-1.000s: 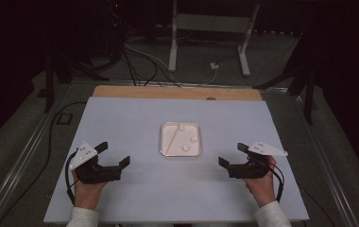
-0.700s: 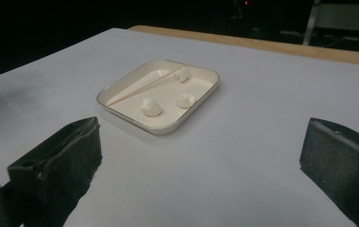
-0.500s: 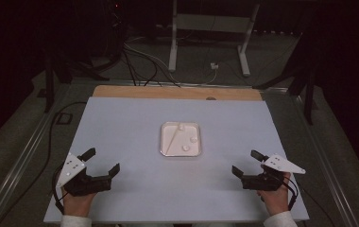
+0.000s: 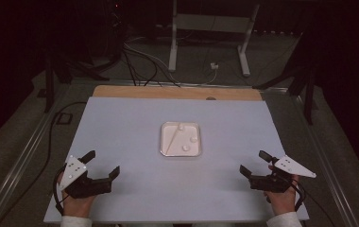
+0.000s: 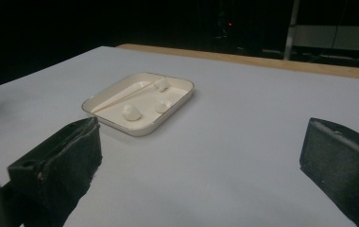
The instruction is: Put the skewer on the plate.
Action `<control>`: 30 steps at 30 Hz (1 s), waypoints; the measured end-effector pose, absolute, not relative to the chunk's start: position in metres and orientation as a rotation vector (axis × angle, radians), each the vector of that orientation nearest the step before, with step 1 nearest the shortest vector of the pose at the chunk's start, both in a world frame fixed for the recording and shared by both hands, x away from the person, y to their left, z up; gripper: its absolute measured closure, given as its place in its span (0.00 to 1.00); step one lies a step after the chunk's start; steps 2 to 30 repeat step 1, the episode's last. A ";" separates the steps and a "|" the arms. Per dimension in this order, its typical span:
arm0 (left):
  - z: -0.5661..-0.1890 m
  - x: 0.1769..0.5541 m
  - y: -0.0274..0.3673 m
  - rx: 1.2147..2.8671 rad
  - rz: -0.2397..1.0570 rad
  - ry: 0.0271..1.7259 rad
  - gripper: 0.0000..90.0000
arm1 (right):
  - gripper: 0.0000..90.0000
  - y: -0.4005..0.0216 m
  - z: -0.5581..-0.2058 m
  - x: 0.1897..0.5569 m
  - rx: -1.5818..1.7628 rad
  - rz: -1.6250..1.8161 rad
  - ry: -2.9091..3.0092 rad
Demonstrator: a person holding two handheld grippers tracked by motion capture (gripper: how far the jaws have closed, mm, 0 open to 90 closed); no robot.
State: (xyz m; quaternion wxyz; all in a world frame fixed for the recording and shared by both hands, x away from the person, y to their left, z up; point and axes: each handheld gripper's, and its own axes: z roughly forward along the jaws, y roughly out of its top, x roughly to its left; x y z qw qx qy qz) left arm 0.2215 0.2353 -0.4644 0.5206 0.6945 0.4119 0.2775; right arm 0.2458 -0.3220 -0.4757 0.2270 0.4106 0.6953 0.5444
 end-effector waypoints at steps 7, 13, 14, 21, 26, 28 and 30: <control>-0.465 0.222 0.235 1.665 0.664 0.989 0.01 | 0.00 -0.322 -0.476 0.246 1.140 1.499 1.912; -0.465 0.222 0.235 1.665 0.664 0.989 0.01 | 0.00 -0.322 -0.476 0.246 1.140 1.499 1.912; -0.465 0.222 0.235 1.665 0.664 0.989 0.01 | 0.00 -0.322 -0.476 0.246 1.140 1.499 1.912; -0.465 0.222 0.235 1.665 0.664 0.989 0.01 | 0.00 -0.322 -0.476 0.246 1.140 1.499 1.912; -0.465 0.222 0.235 1.665 0.664 0.989 0.01 | 0.00 -0.322 -0.476 0.246 1.140 1.499 1.912; -0.465 0.222 0.235 1.665 0.664 0.989 0.01 | 0.00 -0.322 -0.476 0.246 1.140 1.499 1.912; -0.465 0.222 0.235 1.665 0.664 0.989 0.01 | 0.00 -0.322 -0.476 0.246 1.140 1.499 1.912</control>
